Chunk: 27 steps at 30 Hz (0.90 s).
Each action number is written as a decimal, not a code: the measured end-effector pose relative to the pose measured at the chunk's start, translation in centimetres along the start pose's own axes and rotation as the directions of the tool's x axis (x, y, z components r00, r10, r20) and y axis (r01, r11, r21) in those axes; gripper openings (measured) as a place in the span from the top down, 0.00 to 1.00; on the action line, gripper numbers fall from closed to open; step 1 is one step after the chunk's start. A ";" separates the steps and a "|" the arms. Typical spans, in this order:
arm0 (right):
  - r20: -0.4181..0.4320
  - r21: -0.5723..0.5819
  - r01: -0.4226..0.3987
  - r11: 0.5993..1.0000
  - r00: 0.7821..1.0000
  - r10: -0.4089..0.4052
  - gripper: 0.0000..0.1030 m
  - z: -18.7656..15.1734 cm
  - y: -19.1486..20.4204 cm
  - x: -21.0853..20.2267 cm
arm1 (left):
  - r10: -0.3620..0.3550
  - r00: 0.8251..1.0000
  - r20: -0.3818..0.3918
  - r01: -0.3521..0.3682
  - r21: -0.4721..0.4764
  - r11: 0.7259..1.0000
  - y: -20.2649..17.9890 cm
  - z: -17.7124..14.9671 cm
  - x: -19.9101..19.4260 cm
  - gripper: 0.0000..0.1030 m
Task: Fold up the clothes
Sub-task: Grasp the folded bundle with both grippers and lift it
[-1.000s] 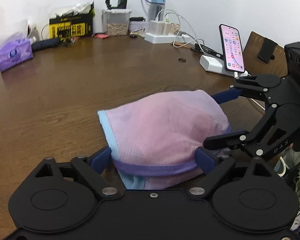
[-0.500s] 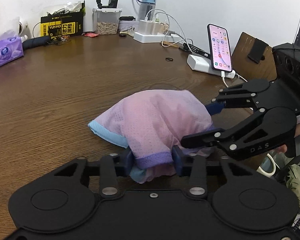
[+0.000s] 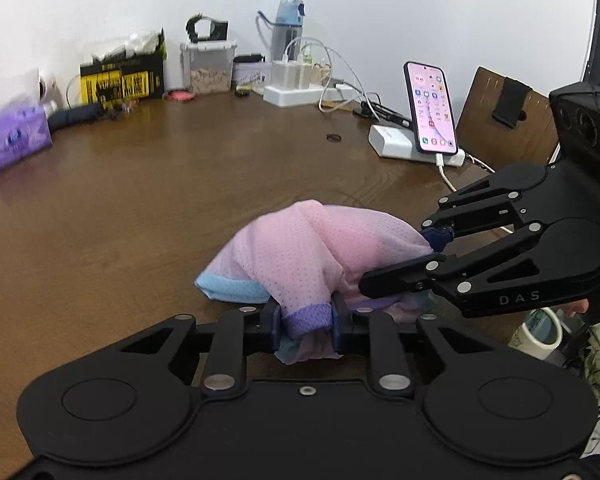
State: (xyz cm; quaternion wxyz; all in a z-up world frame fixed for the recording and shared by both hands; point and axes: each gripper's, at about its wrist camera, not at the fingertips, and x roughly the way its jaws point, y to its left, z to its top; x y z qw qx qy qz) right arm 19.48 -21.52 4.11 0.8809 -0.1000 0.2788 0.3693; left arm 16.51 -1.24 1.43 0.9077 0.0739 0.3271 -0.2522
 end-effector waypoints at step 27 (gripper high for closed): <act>0.138 -0.187 -0.129 0.974 0.978 0.156 0.76 28.9 10.6 26.4 | 0.491 0.829 -0.269 -0.446 0.212 0.870 34.0 11.1 -5.5 0.66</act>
